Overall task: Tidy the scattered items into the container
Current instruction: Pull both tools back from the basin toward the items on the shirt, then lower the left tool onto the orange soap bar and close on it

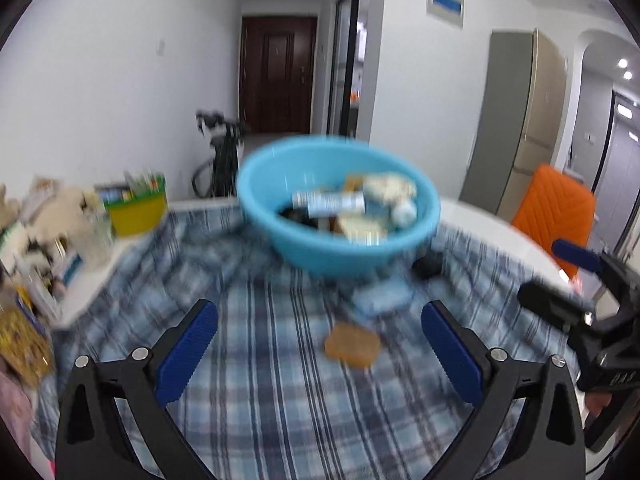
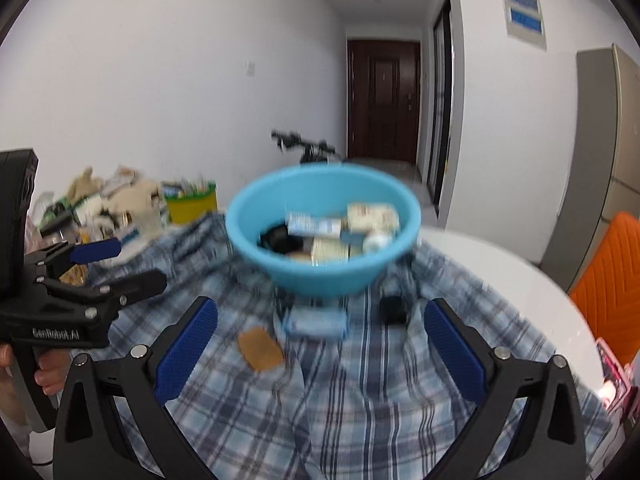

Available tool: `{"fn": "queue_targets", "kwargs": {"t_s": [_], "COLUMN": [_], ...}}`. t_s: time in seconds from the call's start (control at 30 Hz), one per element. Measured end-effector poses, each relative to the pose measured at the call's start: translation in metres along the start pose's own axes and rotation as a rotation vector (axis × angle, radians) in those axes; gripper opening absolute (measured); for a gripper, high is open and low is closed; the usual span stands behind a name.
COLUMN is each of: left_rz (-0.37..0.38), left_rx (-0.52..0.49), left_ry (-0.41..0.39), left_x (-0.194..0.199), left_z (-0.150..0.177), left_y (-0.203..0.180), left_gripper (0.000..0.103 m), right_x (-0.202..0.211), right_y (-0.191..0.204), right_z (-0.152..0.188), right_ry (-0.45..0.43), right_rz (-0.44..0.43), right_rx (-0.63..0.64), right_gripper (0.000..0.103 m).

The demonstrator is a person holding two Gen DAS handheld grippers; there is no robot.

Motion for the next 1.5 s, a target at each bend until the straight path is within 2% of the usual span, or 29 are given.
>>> {"fn": "queue_targets", "kwargs": {"t_s": [0.2, 0.37, 0.53, 0.67, 0.8, 0.93, 1.3, 1.5], "left_rz": [0.045, 0.055, 0.083, 0.137, 0.179, 0.155, 0.224, 0.230], "left_rx": [0.011, -0.029, -0.058, -0.153, -0.246, -0.303, -0.279, -0.247], "left_ry": [0.140, 0.154, 0.183, 0.205, 0.268, 0.289, 0.320, 0.334], "left_x": [-0.033, -0.038, -0.046, -0.056, -0.080, -0.099, -0.141, -0.154], "left_z": [0.049, 0.063, 0.062, 0.062, 0.065, 0.062, 0.057, 0.057], "left_y": [-0.009, -0.020, -0.028, -0.046, -0.061, -0.064, -0.061, -0.057], "left_gripper": [0.103, 0.103, 0.103, 0.103, 0.103, 0.103, 0.103, 0.103], "right_x": [-0.019, -0.028, -0.034, -0.031, -0.029, -0.028, -0.032, -0.033], "right_y": [-0.012, -0.013, -0.017, -0.022, -0.031, -0.042, -0.059, -0.062], "right_z": [0.040, 0.055, 0.059, 0.059, 0.064, 0.072, 0.079, 0.077], "right_ry": [0.083, 0.111, 0.128, 0.114, 0.119, 0.134, 0.155, 0.146], "right_rz": [-0.013, -0.037, -0.044, -0.035, -0.019, -0.010, -0.014, -0.014], "right_rx": [-0.034, -0.054, -0.078, -0.082, -0.089, -0.107, -0.155, -0.177], "right_gripper": [0.103, 0.103, 0.103, 0.103, 0.103, 0.103, 0.103, 0.103]}}
Point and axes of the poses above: each gripper's, at about its wrist camera, not at the fingertips, and x roughly against the way its jaws point, y to its left, z to its underside, the point moved 8 cm from there along -x, roughly the way its jaws point, and after that the axes turned 1 degree about -x, right-handed, at the moved point
